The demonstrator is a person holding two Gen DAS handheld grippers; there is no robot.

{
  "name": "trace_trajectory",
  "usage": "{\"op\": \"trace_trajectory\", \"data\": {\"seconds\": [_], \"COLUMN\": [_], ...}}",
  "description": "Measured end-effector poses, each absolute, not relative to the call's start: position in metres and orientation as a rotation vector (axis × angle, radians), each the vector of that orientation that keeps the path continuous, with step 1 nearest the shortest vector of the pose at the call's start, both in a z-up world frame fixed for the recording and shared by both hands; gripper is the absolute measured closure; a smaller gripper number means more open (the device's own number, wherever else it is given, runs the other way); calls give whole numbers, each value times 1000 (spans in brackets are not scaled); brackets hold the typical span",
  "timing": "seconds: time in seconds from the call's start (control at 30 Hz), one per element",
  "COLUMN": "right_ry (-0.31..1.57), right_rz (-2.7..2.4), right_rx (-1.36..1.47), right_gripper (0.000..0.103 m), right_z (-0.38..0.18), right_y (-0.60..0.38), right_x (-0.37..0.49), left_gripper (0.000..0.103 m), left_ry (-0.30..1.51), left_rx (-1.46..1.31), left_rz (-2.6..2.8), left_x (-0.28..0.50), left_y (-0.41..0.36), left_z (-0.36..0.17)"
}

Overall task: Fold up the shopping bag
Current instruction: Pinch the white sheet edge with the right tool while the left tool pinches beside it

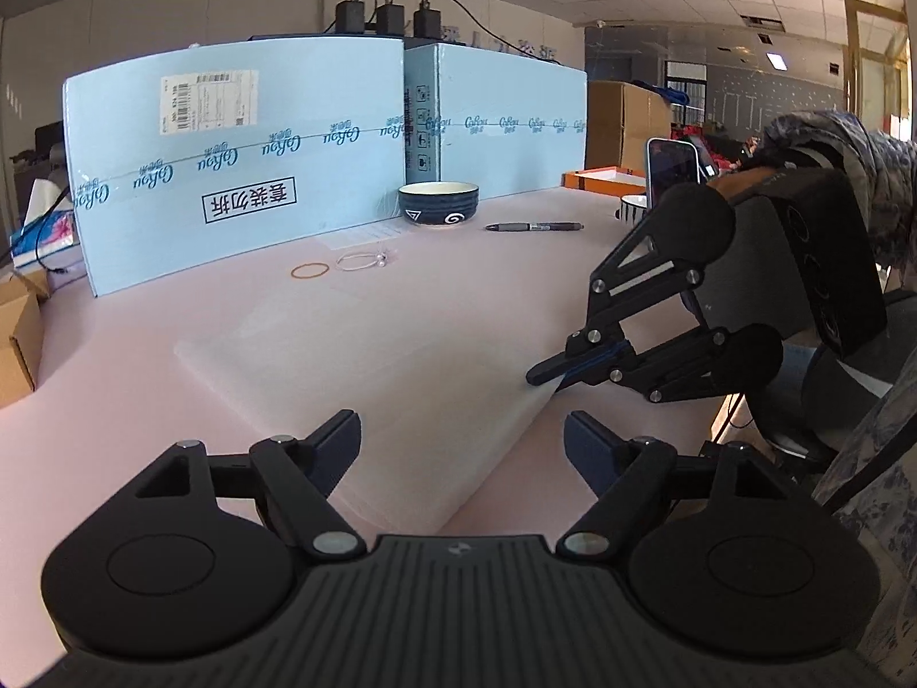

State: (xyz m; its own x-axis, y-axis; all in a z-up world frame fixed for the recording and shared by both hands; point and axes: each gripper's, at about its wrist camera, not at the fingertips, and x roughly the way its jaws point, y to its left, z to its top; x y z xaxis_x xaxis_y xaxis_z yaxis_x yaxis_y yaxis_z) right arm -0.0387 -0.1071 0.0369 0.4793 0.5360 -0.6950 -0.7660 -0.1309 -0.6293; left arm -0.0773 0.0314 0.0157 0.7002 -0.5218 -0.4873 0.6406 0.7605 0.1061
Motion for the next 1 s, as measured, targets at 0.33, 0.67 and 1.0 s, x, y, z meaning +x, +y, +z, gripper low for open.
{"op": "trace_trajectory", "data": {"seconds": [0.33,0.67,1.0], "right_ry": [422,583,813], "right_rz": [1234,1258,1328], "right_rx": [-949,-642,-285], "right_gripper": [99,99,98], "right_z": [53,59,66], "right_y": [-116,-126,-129], "right_x": [4,38,70], "left_gripper": [58,102,102], "left_ry": [481,675,848], "left_rx": [542,376,115], "left_rz": [-721,-749,-798], "left_x": [-65,-46,-26], "left_y": [16,43,82], "left_z": [9,18,19]}}
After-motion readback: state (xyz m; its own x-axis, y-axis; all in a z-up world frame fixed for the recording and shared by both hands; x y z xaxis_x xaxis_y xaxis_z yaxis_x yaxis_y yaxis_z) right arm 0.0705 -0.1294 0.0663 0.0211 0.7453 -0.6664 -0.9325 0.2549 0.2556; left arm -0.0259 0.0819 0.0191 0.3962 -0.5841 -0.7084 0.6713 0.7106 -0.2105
